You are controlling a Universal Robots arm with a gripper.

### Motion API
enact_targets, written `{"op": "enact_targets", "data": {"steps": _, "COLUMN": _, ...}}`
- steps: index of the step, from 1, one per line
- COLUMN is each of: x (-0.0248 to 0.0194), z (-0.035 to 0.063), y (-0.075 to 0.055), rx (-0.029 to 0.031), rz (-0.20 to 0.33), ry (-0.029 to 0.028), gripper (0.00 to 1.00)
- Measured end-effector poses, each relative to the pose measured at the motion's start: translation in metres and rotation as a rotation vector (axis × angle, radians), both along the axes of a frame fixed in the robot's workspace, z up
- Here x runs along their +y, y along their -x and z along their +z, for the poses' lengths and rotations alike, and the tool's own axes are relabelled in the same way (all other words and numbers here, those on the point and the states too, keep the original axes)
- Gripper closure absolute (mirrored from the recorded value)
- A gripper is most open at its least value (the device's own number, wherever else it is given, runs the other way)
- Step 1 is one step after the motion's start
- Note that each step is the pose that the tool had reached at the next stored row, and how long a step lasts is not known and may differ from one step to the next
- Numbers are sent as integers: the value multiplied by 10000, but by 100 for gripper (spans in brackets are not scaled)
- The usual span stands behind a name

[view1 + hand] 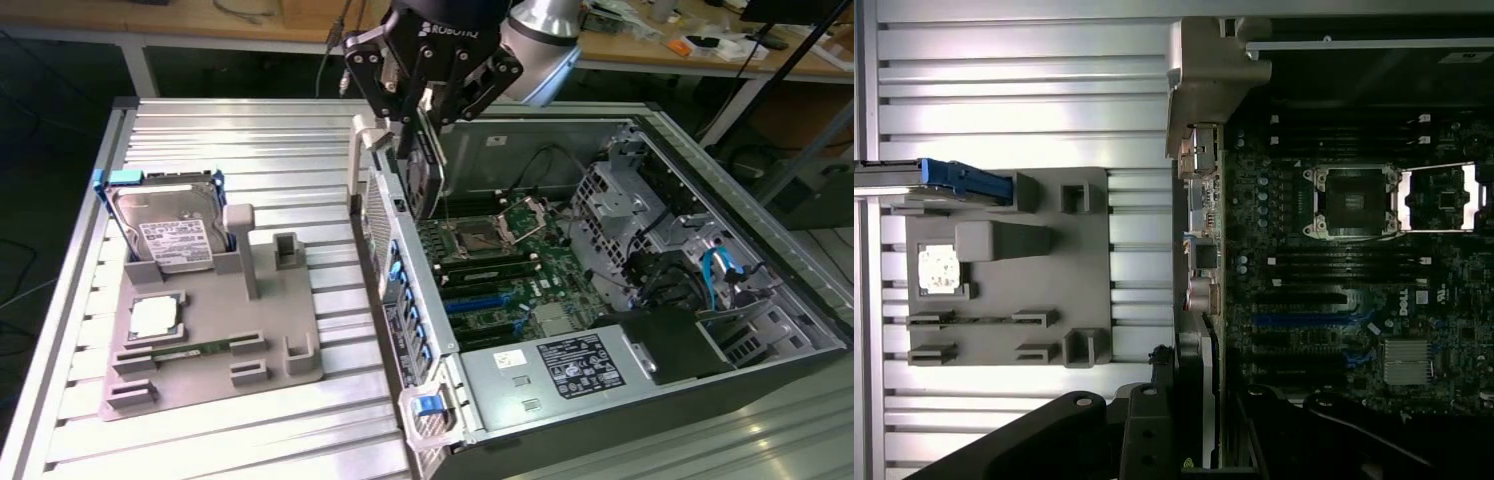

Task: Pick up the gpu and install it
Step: 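Pick up the gpu and move the gpu toward the slot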

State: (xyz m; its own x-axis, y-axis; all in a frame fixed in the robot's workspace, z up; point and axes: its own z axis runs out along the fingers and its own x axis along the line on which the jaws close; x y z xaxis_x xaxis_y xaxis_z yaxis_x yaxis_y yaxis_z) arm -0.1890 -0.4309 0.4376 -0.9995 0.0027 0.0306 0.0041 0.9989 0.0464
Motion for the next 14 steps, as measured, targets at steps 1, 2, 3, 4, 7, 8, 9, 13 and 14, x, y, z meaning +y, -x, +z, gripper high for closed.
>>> {"op": "enact_targets", "data": {"steps": 1, "x": 0, "z": 3, "y": -20, "rx": 12, "rz": -1, "ry": 0, "gripper": 72}}
{"op": "enact_targets", "data": {"steps": 2, "x": 0, "z": 5, "y": -43, "rx": 26, "rz": 0, "ry": 0, "gripper": 72}}
{"op": "enact_targets", "data": {"steps": 3, "x": 0, "z": 8, "y": -63, "rx": 37, "rz": 0, "ry": 1, "gripper": 72}}
{"op": "enact_targets", "data": {"steps": 4, "x": 0, "z": 10, "y": -83, "rx": 48, "rz": 0, "ry": 0, "gripper": 72}}
{"op": "enact_targets", "data": {"steps": 7, "x": 0, "z": 17, "y": -146, "rx": 84, "rz": -1, "ry": 0, "gripper": 72}}
{"op": "enact_targets", "data": {"steps": 8, "x": 0, "z": 19, "y": -166, "rx": 96, "rz": -1, "ry": 1, "gripper": 72}}
{"op": "enact_targets", "data": {"steps": 9, "x": 0, "z": 21, "y": -188, "rx": 108, "rz": 0, "ry": 0, "gripper": 72}}
{"op": "enact_targets", "data": {"steps": 13, "x": 0, "z": 31, "y": -271, "rx": 155, "rz": 1, "ry": -1, "gripper": 72}}
{"op": "enact_targets", "data": {"steps": 14, "x": 0, "z": 34, "y": -295, "rx": 169, "rz": 0, "ry": 0, "gripper": 72}}
